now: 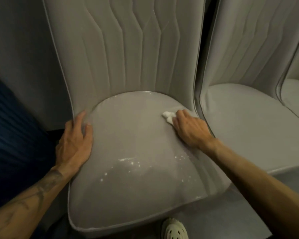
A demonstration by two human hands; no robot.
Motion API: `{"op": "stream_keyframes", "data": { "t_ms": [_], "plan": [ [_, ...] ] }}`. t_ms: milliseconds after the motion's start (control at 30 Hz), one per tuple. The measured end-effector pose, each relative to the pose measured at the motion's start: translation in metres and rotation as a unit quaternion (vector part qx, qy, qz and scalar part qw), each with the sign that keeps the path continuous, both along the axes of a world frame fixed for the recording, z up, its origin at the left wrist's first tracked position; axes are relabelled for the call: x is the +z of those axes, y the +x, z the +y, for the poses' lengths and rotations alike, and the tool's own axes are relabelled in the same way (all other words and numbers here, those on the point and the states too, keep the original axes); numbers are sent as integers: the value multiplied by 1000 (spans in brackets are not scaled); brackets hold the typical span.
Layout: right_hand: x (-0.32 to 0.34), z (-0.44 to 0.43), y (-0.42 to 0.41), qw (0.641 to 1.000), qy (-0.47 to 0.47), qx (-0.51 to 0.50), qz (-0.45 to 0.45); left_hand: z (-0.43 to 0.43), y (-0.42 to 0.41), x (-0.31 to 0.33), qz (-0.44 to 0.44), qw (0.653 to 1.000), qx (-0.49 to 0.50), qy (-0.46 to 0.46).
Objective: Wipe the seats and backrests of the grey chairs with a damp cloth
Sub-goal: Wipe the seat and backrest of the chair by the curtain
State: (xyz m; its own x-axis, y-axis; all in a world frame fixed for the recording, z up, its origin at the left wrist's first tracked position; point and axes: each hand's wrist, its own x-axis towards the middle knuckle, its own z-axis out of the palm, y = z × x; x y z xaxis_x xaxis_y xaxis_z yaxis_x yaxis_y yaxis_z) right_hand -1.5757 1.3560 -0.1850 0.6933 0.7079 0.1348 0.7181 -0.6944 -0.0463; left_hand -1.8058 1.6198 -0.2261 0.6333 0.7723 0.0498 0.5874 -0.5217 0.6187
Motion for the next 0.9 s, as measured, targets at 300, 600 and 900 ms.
{"op": "stream_keyframes", "data": {
  "t_ms": [300, 600, 900],
  "plan": [
    [-8, -11, -50, 996, 19, 87, -2, -5, 2, 4, 10, 1000, 6, -5],
    [-11, -26, -65, 995, 42, 82, 44, -8, 1, 7, 11, 1000, 4, -4],
    [-13, -31, -73, 993, 93, -60, 39, -10, 0, 9, 18, 1000, 7, 1]
  ]
}}
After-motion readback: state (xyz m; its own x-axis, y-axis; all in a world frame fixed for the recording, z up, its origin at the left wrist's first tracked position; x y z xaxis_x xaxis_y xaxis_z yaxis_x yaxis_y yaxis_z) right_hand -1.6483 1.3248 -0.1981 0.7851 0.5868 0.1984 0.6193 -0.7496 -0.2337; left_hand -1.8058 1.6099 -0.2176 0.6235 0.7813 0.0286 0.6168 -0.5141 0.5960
